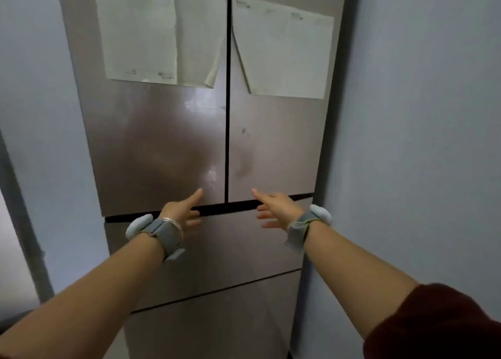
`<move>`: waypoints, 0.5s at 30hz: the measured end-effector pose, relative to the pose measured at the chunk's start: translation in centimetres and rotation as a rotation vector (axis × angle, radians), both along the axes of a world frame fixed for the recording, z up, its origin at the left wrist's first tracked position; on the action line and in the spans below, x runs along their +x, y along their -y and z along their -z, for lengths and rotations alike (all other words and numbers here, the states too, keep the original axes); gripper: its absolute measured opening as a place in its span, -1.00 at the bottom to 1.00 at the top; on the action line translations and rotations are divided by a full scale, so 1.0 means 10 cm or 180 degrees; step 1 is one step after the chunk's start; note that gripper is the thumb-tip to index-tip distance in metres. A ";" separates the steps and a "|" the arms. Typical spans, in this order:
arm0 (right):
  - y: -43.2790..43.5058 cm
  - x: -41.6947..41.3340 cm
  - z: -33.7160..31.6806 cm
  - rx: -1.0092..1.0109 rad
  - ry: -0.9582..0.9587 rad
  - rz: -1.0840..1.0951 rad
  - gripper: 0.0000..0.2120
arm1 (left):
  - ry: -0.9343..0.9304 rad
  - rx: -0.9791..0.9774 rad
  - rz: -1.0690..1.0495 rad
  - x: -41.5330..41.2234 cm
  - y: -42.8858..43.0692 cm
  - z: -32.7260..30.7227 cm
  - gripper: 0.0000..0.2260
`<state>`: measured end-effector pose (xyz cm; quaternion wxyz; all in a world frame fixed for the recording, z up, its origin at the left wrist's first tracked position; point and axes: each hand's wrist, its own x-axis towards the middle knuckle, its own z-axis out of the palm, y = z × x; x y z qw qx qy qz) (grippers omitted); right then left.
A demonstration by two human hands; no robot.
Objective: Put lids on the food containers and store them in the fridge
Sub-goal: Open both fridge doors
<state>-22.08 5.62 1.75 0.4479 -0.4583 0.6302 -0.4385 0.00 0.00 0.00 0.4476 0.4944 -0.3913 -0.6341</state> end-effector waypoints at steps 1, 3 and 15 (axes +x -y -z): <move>0.18 0.03 0.04 0.0083 0.0263 0.0044 -0.29 | -0.0270 0.0296 0.0068 -0.02 0.12 0.00 -0.18; 0.60 0.06 0.13 0.0343 0.0846 0.0220 -0.16 | -0.0843 0.0891 0.0105 -0.07 0.49 0.02 -0.05; 1.52 0.05 0.58 0.0013 0.3287 0.0998 -0.09 | -0.2327 0.0566 -0.0952 -0.70 0.92 0.25 -0.17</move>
